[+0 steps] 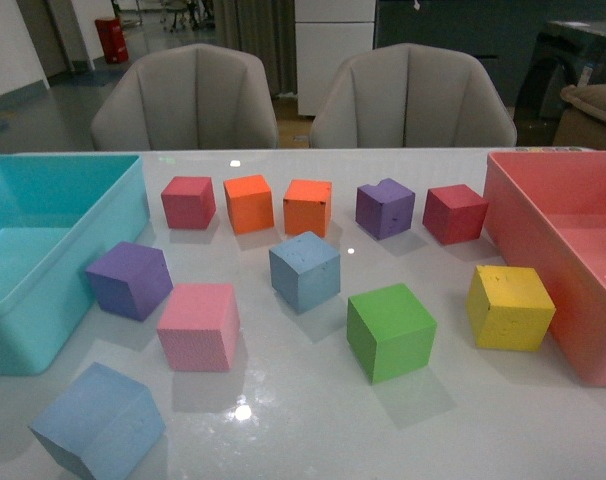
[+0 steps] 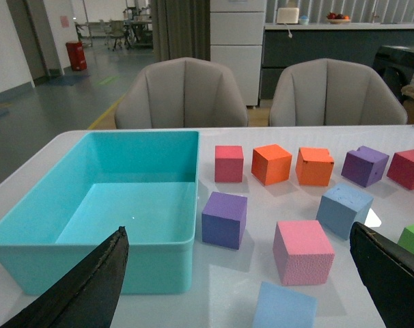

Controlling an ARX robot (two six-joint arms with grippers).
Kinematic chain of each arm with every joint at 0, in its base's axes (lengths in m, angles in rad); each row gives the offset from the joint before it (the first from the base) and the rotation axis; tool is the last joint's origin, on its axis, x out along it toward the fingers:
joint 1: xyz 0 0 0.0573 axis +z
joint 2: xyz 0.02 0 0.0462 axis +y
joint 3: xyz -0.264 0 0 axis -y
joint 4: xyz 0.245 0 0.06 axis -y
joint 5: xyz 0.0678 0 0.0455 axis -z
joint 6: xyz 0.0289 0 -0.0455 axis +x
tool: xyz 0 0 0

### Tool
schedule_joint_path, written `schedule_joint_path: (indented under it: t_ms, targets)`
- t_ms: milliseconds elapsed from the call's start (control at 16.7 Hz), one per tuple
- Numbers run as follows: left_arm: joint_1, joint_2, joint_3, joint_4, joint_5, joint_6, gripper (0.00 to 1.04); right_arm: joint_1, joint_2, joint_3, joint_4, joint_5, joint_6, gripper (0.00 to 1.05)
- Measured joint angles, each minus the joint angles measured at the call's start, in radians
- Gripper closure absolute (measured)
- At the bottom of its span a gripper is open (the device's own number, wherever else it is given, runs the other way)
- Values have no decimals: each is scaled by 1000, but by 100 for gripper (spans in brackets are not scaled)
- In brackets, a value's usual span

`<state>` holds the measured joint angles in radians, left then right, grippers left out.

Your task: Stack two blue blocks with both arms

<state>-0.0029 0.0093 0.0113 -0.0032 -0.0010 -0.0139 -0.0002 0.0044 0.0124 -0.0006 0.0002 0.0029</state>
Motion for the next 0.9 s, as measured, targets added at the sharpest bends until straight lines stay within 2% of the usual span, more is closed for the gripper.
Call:
schedule_joint_path:
  t_ms: [60,119,179,239,657,896]
  targets:
    - [0,0,0,0,0,0,7,0,0,0,-4,0,-1,102]
    - [0,0,0,0,0,0,7,0,0,0,-3,0,-1,94]
    - [0,0,0,0,0,0,7,0,0,0,-3,0,-1,81]
    - [0,0,0,0,1,0,7,0,0,0,-3,0,-1,75]
    - [0,0,0,0,0,0,7,0,0,0,-3,0,-1,53]
    - [0,0,0,0,0,0,7,0,0,0,-3,0,0,5]
